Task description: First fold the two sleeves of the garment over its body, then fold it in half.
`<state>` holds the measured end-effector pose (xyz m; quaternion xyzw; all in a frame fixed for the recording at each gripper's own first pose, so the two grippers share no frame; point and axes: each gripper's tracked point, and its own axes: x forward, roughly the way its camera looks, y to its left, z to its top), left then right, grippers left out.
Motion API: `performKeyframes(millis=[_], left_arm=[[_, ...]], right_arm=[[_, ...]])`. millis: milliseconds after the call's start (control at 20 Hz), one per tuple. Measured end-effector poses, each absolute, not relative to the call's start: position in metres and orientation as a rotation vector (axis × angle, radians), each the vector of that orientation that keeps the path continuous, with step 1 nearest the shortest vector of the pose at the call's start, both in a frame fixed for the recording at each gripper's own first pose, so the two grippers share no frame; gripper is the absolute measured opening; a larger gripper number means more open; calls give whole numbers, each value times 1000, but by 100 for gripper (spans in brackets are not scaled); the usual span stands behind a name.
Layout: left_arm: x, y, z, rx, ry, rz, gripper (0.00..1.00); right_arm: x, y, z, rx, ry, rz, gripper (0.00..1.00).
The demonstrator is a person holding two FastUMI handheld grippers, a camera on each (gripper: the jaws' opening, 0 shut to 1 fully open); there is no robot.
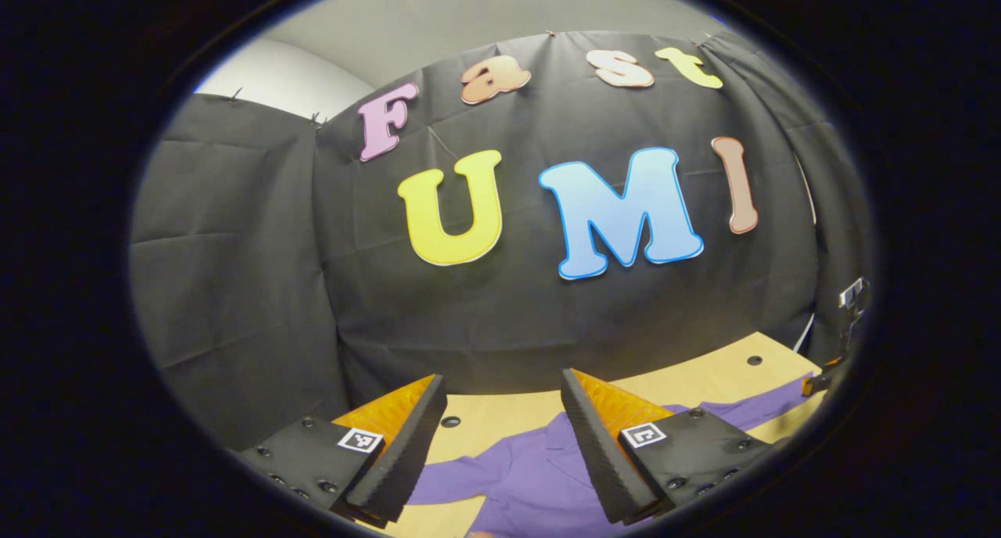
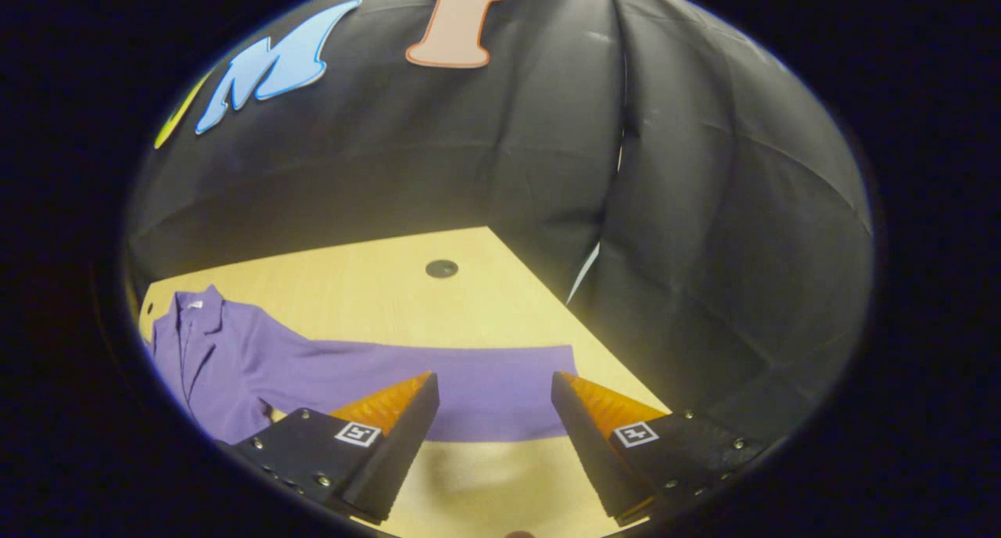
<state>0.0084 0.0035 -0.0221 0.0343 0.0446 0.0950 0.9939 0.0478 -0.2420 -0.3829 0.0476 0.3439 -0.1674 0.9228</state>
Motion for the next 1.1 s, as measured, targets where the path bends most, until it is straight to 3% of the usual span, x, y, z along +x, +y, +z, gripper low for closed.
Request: performKeyframes(millis=[550, 650, 800, 900, 1050, 1100], left_arm=[[10, 6, -33, 61, 131, 238, 96], [10, 6, -34, 52, 133, 242, 96], [9, 4, -36, 29, 129, 245, 96], [9, 2, -36, 22, 129, 246, 96], [6, 6, -37, 17, 128, 251, 96], [5, 7, -37, 16, 129, 254, 96]], right_arm=[[38, -249, -461, 144, 880, -317, 93], [41, -247, -460, 164, 848, -313, 98], [43, -244, -462, 218, 820, -302, 97], [45, -240, -464, 211, 815, -286, 94], [50, -232, -464, 231, 829, -272, 73], [51, -231, -463, 260, 828, -263, 73]])
